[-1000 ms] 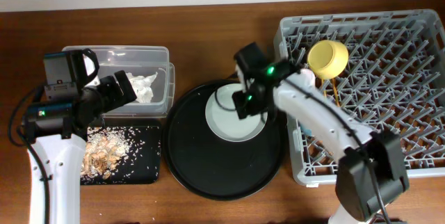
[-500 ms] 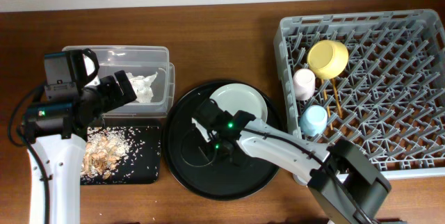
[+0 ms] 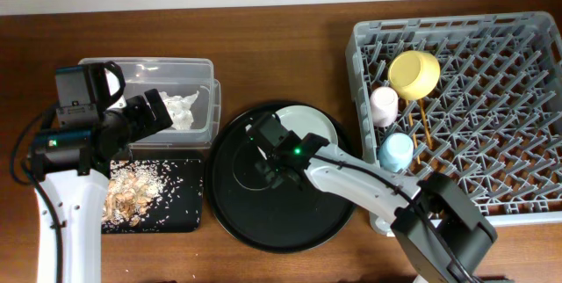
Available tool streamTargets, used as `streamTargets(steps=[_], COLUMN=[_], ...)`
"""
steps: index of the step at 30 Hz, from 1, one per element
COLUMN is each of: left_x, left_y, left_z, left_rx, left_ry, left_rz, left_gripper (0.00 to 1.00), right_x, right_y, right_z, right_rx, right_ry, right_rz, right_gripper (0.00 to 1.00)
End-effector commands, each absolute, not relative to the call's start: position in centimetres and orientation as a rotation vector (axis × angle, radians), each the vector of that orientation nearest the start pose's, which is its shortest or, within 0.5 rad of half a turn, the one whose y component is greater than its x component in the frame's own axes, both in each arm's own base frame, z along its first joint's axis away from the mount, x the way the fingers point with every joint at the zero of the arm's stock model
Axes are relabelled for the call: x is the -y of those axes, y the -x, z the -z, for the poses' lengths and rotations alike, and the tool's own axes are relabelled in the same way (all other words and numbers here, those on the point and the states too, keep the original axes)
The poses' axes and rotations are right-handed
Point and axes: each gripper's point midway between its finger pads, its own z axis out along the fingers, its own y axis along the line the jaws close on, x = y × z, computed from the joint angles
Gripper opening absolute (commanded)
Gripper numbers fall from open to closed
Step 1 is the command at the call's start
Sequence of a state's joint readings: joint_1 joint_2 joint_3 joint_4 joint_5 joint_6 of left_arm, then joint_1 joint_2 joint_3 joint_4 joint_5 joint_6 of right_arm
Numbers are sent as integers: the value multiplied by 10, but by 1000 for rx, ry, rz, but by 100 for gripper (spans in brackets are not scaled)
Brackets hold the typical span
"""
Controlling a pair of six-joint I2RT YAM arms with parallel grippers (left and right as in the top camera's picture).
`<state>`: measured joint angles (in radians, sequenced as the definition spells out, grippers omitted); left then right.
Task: Sort waste into correct bins and load items into the dishwasher rack
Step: 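Grip the white plate edge with the right gripper and lift it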
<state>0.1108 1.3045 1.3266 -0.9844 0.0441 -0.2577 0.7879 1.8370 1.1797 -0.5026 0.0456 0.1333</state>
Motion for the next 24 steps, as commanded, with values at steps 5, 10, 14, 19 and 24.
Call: streamTargets(steps=[5,10,14,19,24], left_x=[-32,-32,-32,-32,-32], left_y=[-334,-334,-334,-334,-334], left_z=[-231,-231,-231,-231,-231], left_rx=[-2499,-2499,-2499,-2499,-2499], left_ry=[458,458,458,458,458], left_rz=[104,104,104,104,104], left_gripper=[99,99,99,99,99], right_x=[-278,-322,-334,-295,-199], right_y=[-307,-246,-241,-299,-336], right_z=[-10,-16,-31,-93,-97], right_rx=[-2658,-2778,-2747,-2746,-2938], right_ry=[859,1004,1046,881,562], right_rz=[-105,-662,-815,-762,-501], right_gripper=[9,9,14,30,63])
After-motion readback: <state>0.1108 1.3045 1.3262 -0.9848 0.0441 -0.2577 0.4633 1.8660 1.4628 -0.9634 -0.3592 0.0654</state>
